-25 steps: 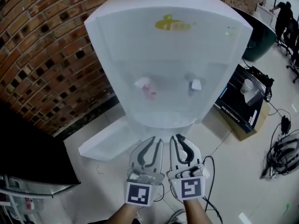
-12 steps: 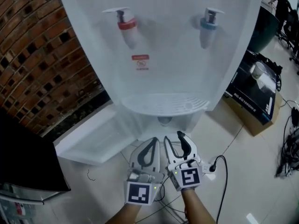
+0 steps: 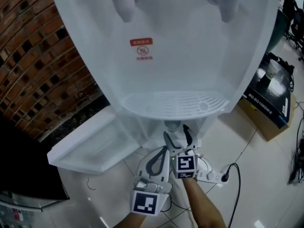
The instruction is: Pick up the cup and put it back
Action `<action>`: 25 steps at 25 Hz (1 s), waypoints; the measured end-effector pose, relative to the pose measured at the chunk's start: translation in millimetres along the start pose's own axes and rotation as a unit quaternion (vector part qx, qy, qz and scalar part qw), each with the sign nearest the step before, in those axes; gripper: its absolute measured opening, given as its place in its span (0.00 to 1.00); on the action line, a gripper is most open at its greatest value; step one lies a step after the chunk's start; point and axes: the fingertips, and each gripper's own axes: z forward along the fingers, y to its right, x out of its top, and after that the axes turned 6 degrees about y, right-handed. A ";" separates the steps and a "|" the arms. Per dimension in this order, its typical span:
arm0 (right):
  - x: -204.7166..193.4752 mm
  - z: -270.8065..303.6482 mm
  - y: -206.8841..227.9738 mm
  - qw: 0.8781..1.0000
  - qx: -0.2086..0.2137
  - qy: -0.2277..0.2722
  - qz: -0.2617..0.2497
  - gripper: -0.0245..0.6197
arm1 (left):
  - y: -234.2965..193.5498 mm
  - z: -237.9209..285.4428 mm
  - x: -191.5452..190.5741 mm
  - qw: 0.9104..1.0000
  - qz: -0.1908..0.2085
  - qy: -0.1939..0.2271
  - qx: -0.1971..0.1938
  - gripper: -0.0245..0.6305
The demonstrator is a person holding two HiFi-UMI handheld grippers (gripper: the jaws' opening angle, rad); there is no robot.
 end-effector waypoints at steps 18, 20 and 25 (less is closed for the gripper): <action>-40.8 52.1 15.2 1.000 -0.005 -0.028 -0.008 0.56 | -37.0 -3.5 -33.9 0.999 0.010 -0.025 0.027 0.04; -26.4 40.6 11.4 1.000 -0.002 -0.018 -0.010 0.56 | -36.8 -3.5 -36.6 0.999 0.009 -0.029 0.028 0.04; 18.1 -4.5 0.2 1.000 -0.005 0.004 -0.018 0.56 | -30.6 -2.0 -36.5 0.999 0.006 -0.029 0.025 0.04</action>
